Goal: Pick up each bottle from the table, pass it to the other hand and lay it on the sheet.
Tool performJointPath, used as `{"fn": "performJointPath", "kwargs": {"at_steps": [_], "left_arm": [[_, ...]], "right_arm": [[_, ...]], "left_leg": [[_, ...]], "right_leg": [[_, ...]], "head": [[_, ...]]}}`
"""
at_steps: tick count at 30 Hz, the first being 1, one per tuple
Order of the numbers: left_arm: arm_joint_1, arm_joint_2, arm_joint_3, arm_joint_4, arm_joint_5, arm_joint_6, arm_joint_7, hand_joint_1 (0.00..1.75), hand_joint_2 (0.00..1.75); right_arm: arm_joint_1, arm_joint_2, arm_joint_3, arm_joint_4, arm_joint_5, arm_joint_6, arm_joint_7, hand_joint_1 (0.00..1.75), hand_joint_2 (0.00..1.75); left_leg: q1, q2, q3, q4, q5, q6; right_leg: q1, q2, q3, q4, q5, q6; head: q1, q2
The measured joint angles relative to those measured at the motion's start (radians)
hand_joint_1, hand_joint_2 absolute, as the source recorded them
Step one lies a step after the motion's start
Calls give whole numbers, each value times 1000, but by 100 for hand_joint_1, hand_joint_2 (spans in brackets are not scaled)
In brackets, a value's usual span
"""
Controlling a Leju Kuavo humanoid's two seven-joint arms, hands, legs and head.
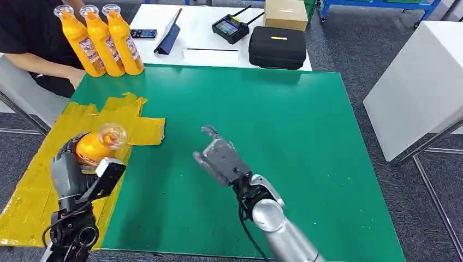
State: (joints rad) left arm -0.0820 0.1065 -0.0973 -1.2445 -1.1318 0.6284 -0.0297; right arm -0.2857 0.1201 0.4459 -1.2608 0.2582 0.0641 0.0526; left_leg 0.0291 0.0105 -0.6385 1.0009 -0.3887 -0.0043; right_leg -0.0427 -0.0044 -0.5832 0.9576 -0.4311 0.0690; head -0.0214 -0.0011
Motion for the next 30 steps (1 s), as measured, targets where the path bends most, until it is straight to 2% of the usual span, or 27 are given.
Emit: {"fn": "performJointPath", "kwargs": {"at_steps": [4,9,10,11,12,16,18,30], "left_arm": [[-54,35,-7,169,-172,53,72,175,175],[-146,57,-78,426,-421,14,181,175,175],[-160,59,-100,476,-429,-3,194,10,175],[-174,62,-134,532,-430,-29,207,0,175],[-187,64,-163,575,-432,-57,215,0,0],[-267,82,-267,694,-419,-127,184,0,0],[-291,92,-288,731,-408,-127,150,0,0],[-321,117,-288,785,-344,-48,46,0,0]], "right_arm": [[1,-17,-5,-18,-20,8,-3,0,0],[-5,-25,5,-20,-57,33,-20,0,0],[-10,-25,10,-19,-64,39,-22,0,0],[-16,-26,19,-19,-70,41,-25,0,0],[-21,-27,24,-17,-76,43,-27,0,0],[-36,-39,41,-10,-89,49,-34,0,0],[-37,-44,45,-9,-90,48,-34,0,0],[-36,-57,49,-3,-79,48,-34,0,0]], "left_leg": [[0,2,0,0,0,0],[-1,2,0,0,0,0],[-1,2,0,0,0,0],[-1,3,0,0,0,0],[-1,3,0,0,0,0],[0,-8,5,-1,0,-1],[0,-8,8,-2,0,-1],[-1,-9,9,-1,4,0]], "right_leg": [[0,1,0,0,1,-1],[0,1,1,0,1,-1],[0,2,0,0,1,-1],[0,2,0,0,2,-2],[0,2,0,0,2,-2],[0,-9,8,0,-4,-3],[0,-9,12,0,-4,-3],[-1,-9,14,1,-1,-2]], "head": [[0,0],[1,0],[0,0],[0,0],[0,0],[0,0],[0,0],[0,0]]}}
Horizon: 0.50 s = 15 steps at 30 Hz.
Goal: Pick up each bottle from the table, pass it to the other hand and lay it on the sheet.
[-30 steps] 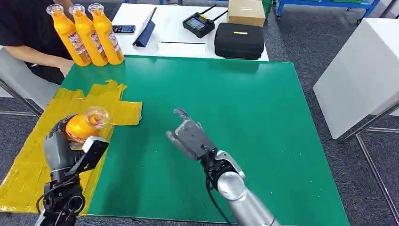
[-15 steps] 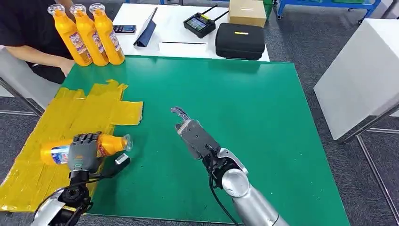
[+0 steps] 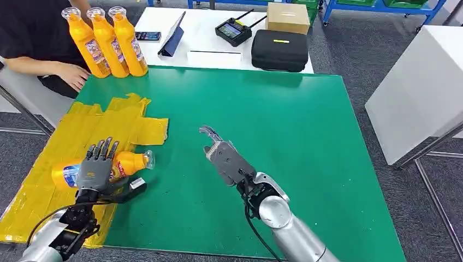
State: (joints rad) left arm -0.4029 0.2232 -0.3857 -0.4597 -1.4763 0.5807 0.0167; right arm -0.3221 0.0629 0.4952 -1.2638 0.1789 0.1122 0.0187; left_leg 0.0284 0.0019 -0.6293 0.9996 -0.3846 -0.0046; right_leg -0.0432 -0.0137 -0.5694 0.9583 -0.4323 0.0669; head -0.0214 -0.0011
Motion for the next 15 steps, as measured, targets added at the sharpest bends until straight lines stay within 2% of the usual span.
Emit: {"fn": "performJointPath", "kwargs": {"at_steps": [3,11,13,15], "left_arm": [[34,0,28,-30,70,95,-75,0,0],[104,-3,86,-148,135,106,-141,0,0],[141,-14,130,-237,206,108,-247,0,0],[154,-47,214,-332,306,108,-413,0,0]], "right_arm": [[5,0,0,0,10,-6,0,0,0],[18,-5,-4,0,19,-12,0,0,0],[24,-6,-5,0,21,-14,0,0,0],[26,-8,-7,0,25,-18,0,0,0]], "left_leg": [[0,1,-1,0,0,0],[1,3,-5,1,0,0],[0,5,-6,1,0,0],[0,5,-9,1,0,0]], "right_leg": [[0,2,-4,0,0,0],[0,3,-9,0,0,0],[0,5,-11,0,1,0],[0,4,-11,0,1,1]], "head": [[0,0],[0,0],[0,0],[1,0]]}}
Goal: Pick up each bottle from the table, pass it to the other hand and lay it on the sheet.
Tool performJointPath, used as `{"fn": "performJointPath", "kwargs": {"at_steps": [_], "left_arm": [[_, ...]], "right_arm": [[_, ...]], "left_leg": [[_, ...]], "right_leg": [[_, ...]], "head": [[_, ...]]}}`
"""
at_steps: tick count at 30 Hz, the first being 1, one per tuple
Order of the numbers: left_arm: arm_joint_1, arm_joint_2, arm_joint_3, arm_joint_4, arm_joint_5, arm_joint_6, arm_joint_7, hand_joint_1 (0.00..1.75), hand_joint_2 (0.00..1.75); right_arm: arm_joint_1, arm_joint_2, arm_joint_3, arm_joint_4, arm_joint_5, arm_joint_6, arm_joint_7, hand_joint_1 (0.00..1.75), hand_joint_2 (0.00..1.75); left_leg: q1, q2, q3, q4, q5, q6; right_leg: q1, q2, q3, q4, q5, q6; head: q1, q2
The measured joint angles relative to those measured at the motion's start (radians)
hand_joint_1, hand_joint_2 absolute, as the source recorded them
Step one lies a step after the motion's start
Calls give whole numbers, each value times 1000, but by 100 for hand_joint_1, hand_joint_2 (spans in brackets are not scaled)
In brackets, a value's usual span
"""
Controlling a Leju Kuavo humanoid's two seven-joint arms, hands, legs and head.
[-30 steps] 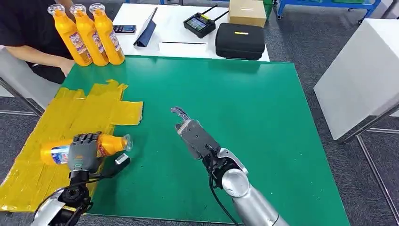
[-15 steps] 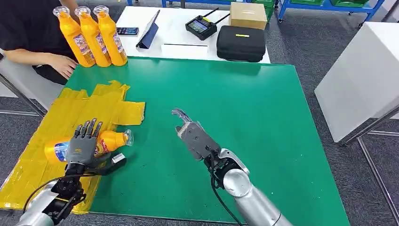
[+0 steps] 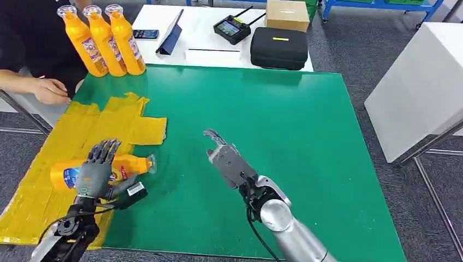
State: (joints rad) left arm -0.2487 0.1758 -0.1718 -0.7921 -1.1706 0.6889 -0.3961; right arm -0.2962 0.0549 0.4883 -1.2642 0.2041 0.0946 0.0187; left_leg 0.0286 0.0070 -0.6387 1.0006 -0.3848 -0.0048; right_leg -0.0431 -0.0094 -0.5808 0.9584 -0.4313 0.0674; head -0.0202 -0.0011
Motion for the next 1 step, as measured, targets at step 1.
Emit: {"fn": "performJointPath", "kwargs": {"at_steps": [1], "left_arm": [[15,-28,44,-55,60,0,-76,0,0]], "right_arm": [[0,0,0,0,2,-1,0,0,0]], "left_leg": [[0,0,-1,0,0,0]], "right_leg": [[0,1,-2,0,2,-1]], "head": [[-1,0]]}}
